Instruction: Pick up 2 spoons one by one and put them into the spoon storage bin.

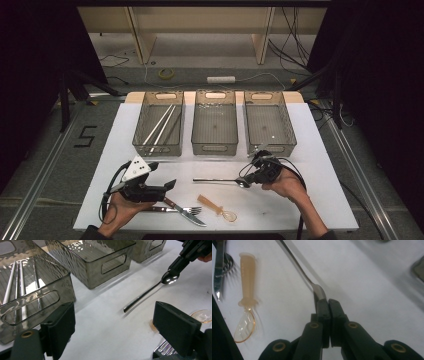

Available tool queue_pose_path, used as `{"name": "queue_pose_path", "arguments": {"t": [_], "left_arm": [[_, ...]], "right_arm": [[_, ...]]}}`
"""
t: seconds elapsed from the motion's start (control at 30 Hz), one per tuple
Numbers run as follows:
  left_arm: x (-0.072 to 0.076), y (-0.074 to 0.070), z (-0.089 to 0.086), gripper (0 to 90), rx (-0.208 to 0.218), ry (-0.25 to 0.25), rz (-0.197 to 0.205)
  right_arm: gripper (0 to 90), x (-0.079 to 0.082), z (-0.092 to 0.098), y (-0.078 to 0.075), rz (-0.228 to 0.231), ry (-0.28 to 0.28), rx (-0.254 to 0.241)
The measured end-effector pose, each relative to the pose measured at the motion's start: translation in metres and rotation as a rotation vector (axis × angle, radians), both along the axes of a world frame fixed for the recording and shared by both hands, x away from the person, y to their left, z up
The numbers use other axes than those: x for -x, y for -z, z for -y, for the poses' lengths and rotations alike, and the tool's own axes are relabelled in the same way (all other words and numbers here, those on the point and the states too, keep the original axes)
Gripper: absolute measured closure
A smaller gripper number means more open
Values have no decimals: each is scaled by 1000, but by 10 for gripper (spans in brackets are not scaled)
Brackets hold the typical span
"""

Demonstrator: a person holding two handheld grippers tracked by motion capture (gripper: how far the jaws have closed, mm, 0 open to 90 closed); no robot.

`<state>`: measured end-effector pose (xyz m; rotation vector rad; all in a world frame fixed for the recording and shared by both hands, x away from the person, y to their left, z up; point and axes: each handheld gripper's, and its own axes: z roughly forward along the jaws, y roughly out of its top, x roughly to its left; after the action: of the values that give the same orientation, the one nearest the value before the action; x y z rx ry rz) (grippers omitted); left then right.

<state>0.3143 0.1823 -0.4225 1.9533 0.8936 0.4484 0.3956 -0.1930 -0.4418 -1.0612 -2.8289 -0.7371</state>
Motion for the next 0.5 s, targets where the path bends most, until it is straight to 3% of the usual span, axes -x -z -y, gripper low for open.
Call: {"name": "queue_pose_path", "arguments": {"t": [0.23,0.5], "left_arm": [[0,-1,-1,177,11,-14,4],[-1,0,-1,176,15,-16,4]], "right_arm": [[894,-4,8,-15,53,26,-60],[893,-16,11,-43,148,65,-121]]}}
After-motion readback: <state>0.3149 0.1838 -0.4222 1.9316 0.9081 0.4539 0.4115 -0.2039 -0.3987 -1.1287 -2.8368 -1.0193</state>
